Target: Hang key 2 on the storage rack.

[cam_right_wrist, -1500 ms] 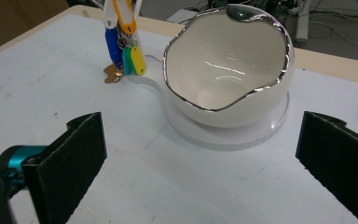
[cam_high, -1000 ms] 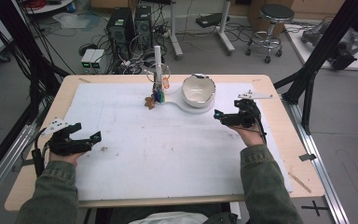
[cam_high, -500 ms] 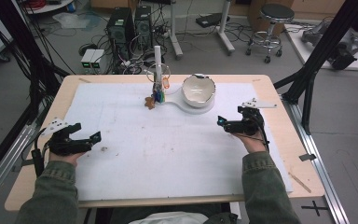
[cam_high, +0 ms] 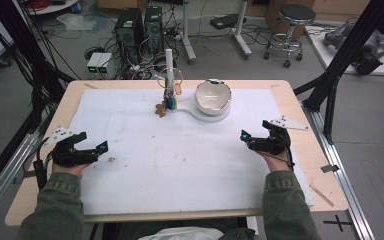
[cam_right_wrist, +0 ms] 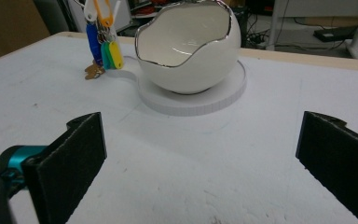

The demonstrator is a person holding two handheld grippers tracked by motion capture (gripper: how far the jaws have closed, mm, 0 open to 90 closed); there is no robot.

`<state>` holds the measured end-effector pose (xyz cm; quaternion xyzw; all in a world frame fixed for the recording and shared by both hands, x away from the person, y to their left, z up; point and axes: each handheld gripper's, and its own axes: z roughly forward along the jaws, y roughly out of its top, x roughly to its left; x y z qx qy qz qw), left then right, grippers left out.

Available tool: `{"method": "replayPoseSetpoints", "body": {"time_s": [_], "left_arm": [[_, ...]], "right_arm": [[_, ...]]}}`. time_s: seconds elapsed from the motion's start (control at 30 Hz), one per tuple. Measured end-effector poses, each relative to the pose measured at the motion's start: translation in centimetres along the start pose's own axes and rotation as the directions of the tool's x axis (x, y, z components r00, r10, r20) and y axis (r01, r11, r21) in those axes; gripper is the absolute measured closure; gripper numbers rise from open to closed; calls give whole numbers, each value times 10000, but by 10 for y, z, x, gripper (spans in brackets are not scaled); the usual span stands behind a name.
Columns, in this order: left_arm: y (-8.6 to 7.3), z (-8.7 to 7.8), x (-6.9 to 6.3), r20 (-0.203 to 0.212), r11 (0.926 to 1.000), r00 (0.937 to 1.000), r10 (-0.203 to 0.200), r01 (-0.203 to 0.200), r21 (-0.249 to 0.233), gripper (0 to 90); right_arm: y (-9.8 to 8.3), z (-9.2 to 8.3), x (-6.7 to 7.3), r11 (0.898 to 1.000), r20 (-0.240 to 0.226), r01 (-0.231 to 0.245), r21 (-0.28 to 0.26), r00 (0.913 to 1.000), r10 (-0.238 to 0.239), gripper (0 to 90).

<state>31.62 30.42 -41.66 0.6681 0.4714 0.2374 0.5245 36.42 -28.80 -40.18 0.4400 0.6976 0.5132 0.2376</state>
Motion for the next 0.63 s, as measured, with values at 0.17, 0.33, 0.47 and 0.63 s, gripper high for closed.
{"method": "replayPoseSetpoints", "body": {"time_s": [0.17, 0.33, 0.47, 0.63], "left_arm": [[0, 0, -1, -23, 10000, 10000, 4, -4, -19, 17], [0, -1, 0, -6, 10000, 10000, 7, -7, 2, 17], [0, -1, 0, 5, 10000, 10000, -44, 45, -26, 17], [0, 0, 1, 21, 10000, 10000, -67, 67, -64, 17]], "right_arm": [[-9, -8, 0, 9995, 113, -49, -327, 9999, 53, 7], [-19, -14, 0, 9988, 286, -230, -439, 9993, 243, 7], [-23, -15, -4, 9987, 555, -324, -386, 9979, 345, 7], [-22, -16, -3, 9984, 573, -278, -501, 9979, 306, 7]]}}
